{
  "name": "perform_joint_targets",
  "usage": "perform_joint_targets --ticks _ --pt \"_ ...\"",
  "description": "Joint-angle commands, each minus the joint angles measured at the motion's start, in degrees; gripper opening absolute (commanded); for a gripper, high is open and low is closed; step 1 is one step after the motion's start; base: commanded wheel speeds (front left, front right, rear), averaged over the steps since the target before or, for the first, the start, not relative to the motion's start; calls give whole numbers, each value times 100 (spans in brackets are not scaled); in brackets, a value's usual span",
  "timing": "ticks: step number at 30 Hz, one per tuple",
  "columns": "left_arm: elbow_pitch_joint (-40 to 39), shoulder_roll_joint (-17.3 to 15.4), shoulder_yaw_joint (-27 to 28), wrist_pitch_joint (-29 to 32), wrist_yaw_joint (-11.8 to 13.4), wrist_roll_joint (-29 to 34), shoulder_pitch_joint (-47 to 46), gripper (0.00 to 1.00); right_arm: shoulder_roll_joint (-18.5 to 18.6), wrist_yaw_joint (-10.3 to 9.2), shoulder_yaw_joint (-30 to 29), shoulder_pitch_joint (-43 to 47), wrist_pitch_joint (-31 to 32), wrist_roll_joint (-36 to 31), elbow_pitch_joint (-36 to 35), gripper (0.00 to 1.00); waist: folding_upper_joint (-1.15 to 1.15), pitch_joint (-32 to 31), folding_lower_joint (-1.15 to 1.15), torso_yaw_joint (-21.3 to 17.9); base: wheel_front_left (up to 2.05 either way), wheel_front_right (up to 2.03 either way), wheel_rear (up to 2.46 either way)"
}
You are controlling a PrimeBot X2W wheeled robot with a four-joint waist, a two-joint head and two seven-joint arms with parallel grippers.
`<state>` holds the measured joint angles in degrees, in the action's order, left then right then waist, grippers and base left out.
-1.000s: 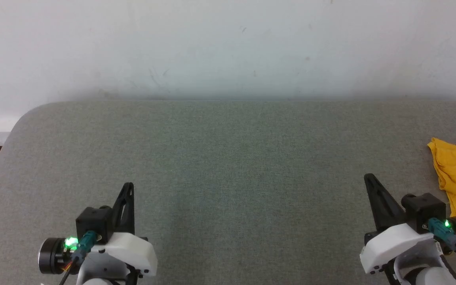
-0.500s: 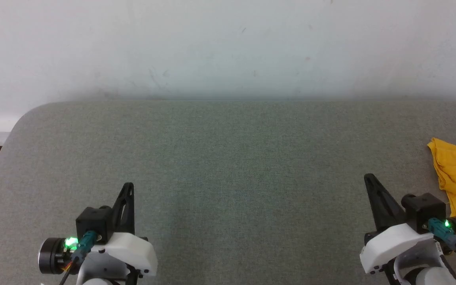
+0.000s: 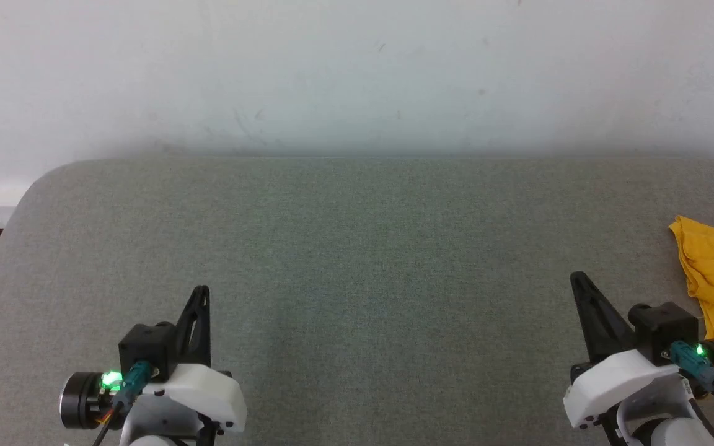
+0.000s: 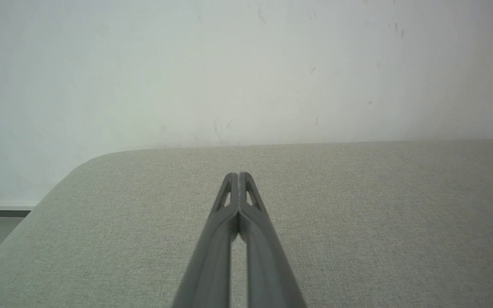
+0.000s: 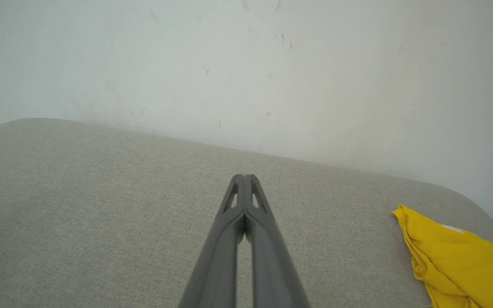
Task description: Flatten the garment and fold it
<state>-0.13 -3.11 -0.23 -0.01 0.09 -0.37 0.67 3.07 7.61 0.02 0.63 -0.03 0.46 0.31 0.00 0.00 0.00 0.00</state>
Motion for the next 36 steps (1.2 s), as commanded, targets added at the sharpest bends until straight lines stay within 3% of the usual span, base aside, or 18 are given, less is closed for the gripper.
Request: perform_joint_targets --ticks 1,36 --pt "13 24 23 1 -9 37 -67 0 -19 -12 -2 -63 3 -46 -31 0 0 0 0 0 0 0 0" --pt "13 24 23 1 -9 37 -67 0 -19 -12 -2 -63 3 -46 -31 0 0 0 0 0 0 0 0"
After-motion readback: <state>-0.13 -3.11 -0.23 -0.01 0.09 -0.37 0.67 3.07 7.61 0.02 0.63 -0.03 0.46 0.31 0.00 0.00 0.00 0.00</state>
